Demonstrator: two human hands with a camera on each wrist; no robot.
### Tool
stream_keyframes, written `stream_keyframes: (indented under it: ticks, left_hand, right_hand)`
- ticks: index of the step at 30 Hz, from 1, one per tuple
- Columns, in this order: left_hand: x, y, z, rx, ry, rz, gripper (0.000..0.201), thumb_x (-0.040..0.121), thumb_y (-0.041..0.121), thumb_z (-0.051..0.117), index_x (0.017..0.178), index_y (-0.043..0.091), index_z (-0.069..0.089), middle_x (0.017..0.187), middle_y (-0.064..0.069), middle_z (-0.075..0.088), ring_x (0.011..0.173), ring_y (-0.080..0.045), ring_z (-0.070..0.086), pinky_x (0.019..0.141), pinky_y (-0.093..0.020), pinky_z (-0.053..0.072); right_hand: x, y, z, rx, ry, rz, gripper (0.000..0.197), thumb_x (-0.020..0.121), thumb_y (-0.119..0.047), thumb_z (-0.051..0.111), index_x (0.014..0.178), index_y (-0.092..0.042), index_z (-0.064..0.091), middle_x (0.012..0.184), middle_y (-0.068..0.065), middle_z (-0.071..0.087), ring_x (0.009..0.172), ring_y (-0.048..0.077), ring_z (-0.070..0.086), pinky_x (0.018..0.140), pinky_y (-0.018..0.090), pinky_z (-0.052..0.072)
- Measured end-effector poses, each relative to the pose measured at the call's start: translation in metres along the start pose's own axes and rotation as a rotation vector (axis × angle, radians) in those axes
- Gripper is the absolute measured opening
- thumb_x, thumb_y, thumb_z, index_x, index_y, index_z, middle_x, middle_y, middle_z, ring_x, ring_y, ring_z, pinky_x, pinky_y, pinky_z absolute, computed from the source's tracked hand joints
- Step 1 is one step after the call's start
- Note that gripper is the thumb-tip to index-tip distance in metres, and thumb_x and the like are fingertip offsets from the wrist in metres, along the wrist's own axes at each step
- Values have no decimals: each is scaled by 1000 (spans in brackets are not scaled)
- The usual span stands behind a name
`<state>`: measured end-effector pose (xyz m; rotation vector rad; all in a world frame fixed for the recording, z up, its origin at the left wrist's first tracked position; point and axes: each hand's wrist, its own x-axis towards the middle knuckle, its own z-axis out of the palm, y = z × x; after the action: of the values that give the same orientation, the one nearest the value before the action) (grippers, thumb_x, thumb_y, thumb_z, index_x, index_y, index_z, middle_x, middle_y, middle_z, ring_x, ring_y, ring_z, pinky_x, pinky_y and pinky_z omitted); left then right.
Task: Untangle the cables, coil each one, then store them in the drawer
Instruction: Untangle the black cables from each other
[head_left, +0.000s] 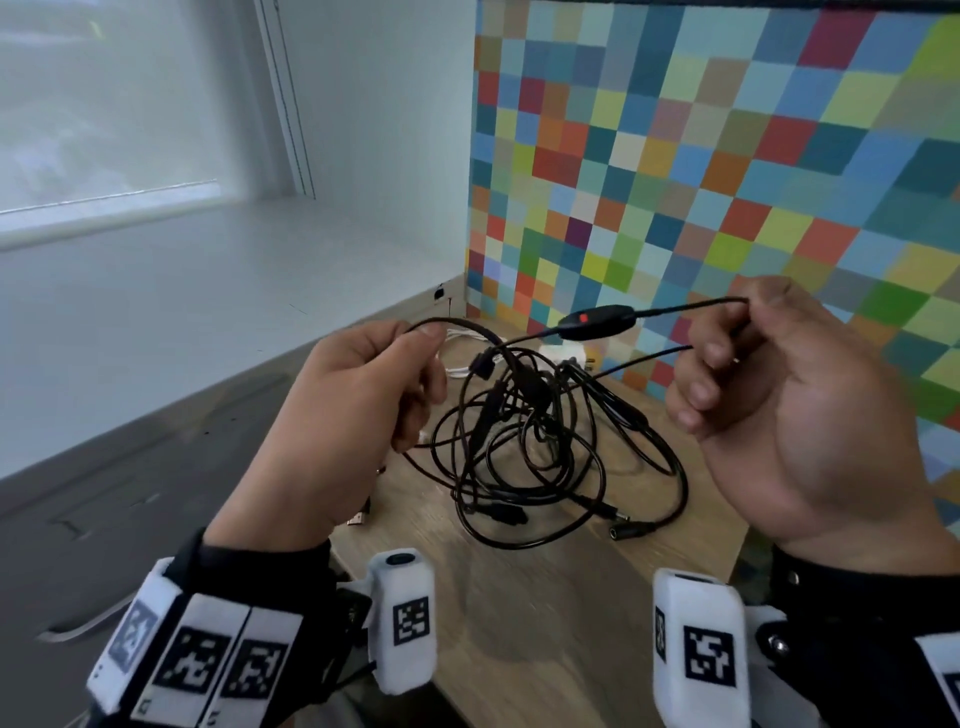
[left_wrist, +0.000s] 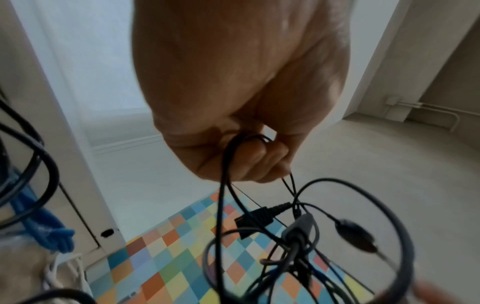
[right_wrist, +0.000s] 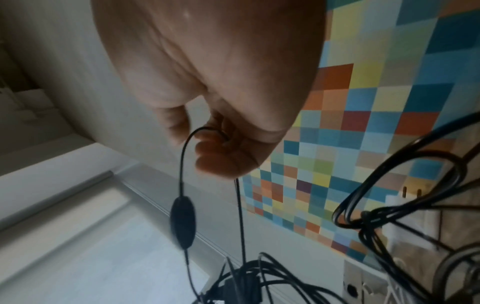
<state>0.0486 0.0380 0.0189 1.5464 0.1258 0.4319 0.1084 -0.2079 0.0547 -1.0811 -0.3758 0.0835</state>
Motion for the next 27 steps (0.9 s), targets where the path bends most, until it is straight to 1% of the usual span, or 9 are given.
stream_keyframes:
  ticks: [5,8,10,12,15,17,19,23,27]
  left_hand:
    - [0,5,0,-93,86,26,29,101,11,50,72,13,57,55,-4,41,45,-16,30,44,-24,23]
    - [1,6,-1,-114,114,40,33,101,11,50,71,19,61,54,-1,39,44,-14,25,41,-21,20]
    - [1,6,-1,-103,122,60,34,102,13,52,70,20,63,53,-1,41,43,-13,26,42,-24,18]
    - [1,6,1,-100,123,70,35,102,14,53,70,20,64,52,-2,42,42,-13,28,43,-25,19]
    - [0,5,-1,-97,103,77,28,98,13,57,71,18,65,49,-1,41,42,-13,28,43,-21,21]
    - [-2,5,-4,-135,4,75,10,83,19,68,76,14,63,47,1,37,42,-12,26,42,-20,20]
    - [-5,5,-6,-127,-168,56,17,72,30,74,77,17,65,48,5,33,42,-11,22,42,-21,17]
    - [-10,6,-1,78,-220,102,29,83,40,83,75,16,69,48,8,36,45,-12,22,43,-19,21]
    - [-11,7,2,159,-181,176,33,91,45,73,75,16,73,61,-15,58,47,-12,36,46,-18,31]
  right_hand:
    - [-2,6,-5,-409,-21,-161,38,88,-4,73,71,-19,42,62,9,46,53,24,49,54,43,53]
    - [-4,9,-6,-747,-58,-204,32,82,-33,84,81,-18,55,65,16,45,55,40,49,56,62,55]
    - [-4,10,-4,-879,-80,-137,38,72,-54,85,89,-24,69,65,17,50,62,46,50,56,62,53]
    - [-5,12,-1,-932,-47,-133,27,74,-51,80,84,-27,76,70,17,63,65,42,58,56,56,55]
    - [-2,16,-5,-761,-9,-157,22,98,-25,65,79,-26,77,74,2,71,66,22,66,57,41,57]
    - [1,13,-6,-534,22,-107,38,106,-15,53,72,-21,70,67,0,62,61,23,63,54,41,53]
    - [3,10,-7,-356,62,-93,45,108,-11,44,65,-15,58,63,3,48,51,26,53,48,38,46]
    - [4,5,-8,-128,34,-62,46,106,-15,36,61,-16,47,65,2,42,51,26,51,49,36,44]
    - [1,8,1,-218,-105,-65,49,105,-17,43,59,-22,59,72,10,62,78,35,71,64,40,58]
